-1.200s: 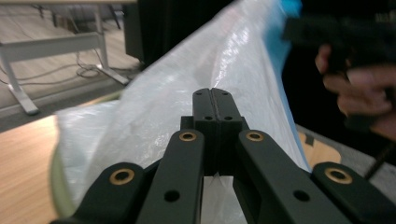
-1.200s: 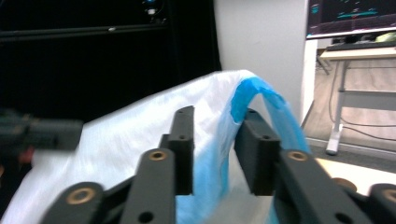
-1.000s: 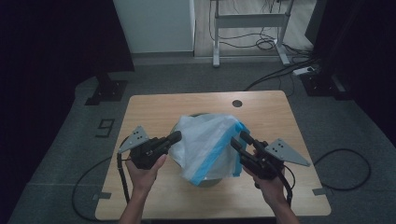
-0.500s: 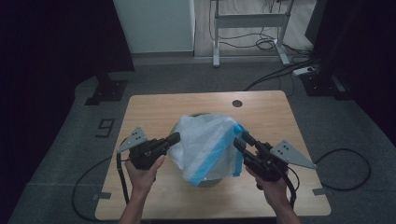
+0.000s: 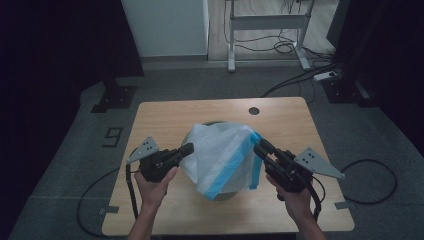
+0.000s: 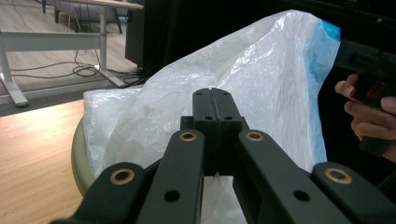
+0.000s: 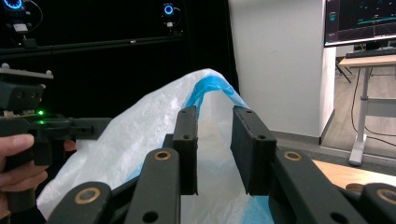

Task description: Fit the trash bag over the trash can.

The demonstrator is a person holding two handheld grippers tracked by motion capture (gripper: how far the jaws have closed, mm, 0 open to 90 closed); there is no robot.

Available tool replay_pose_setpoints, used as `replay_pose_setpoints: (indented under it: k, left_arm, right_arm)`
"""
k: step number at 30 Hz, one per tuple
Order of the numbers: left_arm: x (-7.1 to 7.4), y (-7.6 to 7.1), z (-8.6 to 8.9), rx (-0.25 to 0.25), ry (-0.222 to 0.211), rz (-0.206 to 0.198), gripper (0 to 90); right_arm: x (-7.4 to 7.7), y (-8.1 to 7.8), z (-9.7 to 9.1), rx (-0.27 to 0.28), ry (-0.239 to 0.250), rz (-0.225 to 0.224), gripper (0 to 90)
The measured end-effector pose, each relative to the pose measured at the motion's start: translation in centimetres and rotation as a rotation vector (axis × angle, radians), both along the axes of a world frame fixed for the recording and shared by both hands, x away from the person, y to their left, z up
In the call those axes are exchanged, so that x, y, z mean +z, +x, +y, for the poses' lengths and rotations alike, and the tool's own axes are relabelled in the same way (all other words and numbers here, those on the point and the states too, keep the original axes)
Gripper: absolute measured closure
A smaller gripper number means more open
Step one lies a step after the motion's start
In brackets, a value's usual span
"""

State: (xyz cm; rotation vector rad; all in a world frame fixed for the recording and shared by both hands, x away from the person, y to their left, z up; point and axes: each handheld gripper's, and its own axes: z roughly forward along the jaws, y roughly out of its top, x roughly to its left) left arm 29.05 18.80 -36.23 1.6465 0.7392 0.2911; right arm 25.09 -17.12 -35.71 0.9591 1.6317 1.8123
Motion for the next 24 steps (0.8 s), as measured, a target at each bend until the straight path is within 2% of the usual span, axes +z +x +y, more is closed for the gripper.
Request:
replay_pose_setpoints:
  k: [7, 13, 16, 17, 18, 24]
  left_arm:
    - [0.0, 0.0, 0.0, -0.005, 0.011, 0.009, 90.0]
    - [0.0, 0.3, 0.2, -0.004, 0.013, 0.023, 90.0]
    - [-0.1, 0.5, 0.2, -0.007, 0.002, 0.028, 90.0]
    - [-0.1, 0.5, 0.2, -0.007, 0.002, 0.028, 90.0]
    - [-0.1, 0.6, 0.2, -0.006, -0.005, 0.028, 90.0]
    - [0.0, 0.6, 0.8, 0.021, -0.062, 0.004, 90.0]
  right_arm:
    - [0.1, 0.1, 0.7, 0.005, -0.008, 0.005, 70.5]
    - [-0.2, 1.2, 1.6, 0.016, -0.025, 0.02, 73.7]
    - [-0.1, 1.6, 2.2, 0.024, -0.041, 0.022, 84.6]
    - [-0.1, 1.6, 2.2, 0.024, -0.041, 0.022, 84.6]
    - [0.0, 1.7, 2.4, 0.011, -0.061, 0.025, 89.1]
    - [-0.4, 1.7, 2.1, -0.027, -0.092, 0.05, 89.2]
